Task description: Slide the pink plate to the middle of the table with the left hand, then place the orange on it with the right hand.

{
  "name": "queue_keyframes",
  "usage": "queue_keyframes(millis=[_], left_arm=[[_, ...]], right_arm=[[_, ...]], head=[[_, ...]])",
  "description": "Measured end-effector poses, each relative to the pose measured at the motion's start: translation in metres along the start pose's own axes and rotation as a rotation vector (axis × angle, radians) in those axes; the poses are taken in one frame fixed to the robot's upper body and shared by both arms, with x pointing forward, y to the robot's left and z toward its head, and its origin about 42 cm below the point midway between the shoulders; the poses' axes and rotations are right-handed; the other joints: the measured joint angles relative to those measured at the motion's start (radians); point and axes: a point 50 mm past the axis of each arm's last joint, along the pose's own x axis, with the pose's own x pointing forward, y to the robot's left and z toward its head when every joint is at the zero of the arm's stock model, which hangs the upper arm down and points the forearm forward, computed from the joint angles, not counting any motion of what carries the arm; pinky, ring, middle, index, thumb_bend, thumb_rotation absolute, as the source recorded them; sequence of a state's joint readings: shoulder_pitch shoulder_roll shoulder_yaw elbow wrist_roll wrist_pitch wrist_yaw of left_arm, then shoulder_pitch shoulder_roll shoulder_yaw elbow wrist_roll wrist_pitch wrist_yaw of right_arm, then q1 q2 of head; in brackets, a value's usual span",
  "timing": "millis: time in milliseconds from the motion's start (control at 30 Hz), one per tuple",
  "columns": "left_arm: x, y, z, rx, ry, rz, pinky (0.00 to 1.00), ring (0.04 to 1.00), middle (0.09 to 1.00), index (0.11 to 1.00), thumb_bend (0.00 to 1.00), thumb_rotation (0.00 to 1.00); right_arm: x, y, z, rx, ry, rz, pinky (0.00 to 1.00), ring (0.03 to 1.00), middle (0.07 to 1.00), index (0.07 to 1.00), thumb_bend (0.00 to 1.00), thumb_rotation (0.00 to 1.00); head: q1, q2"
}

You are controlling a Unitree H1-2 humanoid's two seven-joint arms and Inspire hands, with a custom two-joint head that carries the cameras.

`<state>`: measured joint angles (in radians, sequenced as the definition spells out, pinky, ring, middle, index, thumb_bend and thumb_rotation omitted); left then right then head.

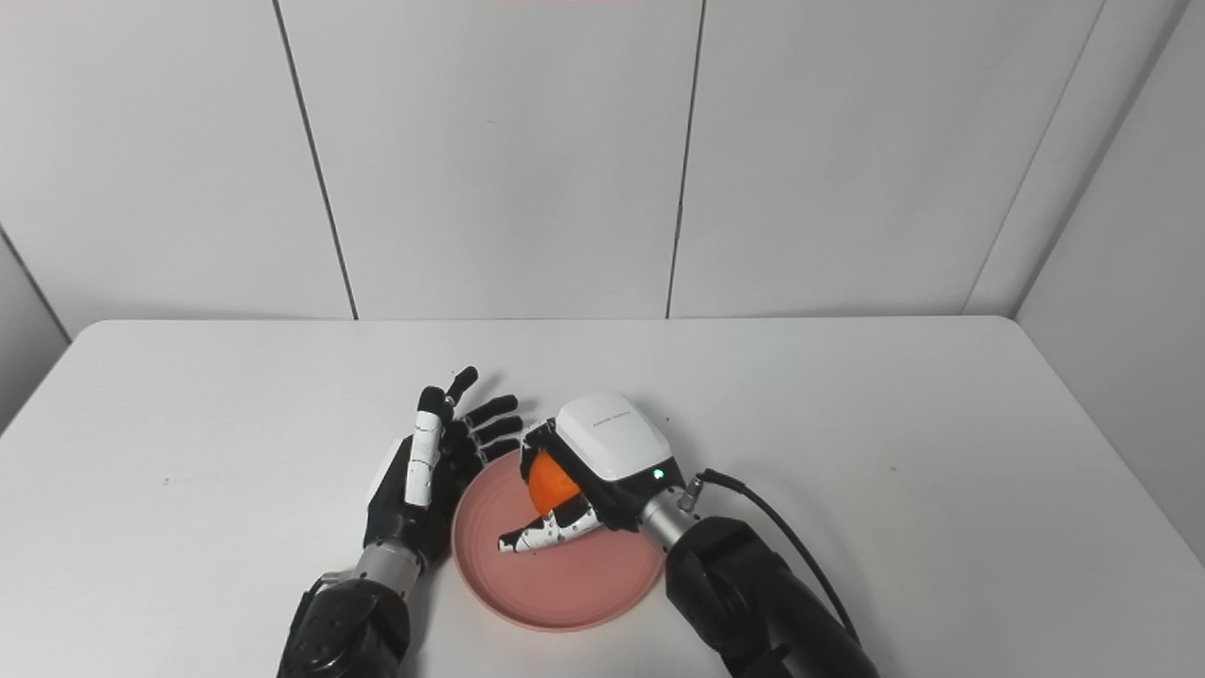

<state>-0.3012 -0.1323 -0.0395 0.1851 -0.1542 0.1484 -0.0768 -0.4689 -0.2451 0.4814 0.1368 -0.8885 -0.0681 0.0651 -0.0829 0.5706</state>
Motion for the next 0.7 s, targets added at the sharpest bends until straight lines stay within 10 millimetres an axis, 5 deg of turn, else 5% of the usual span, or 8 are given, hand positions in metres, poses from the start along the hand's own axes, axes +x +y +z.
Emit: queue_keyframes(millis=[400, 700], left_arm=[[0.0, 0.0001, 0.0001, 0.002, 0.002, -0.001, 0.73, 0.78, 0.806, 0.937, 1.0, 0.94], [0.0, -0.0001, 0.0004, 0.003, 0.004, 0.0, 0.68, 0.722, 0.691, 0.919, 1.0, 0.94]], right_arm=[[0.0002, 0.0023, 0.0021, -0.003, -0.007, 0.012, 0.19, 0.263, 0.341, 0.416, 0.57, 0.5], [-0.0006, 0.0019, 0.0021, 0.0, -0.01, 0.052, 0.2, 0.27, 0.346, 0.351, 0.74, 0.59]], head=[[-0.003, -0.003], [-0.003, -0.005]])
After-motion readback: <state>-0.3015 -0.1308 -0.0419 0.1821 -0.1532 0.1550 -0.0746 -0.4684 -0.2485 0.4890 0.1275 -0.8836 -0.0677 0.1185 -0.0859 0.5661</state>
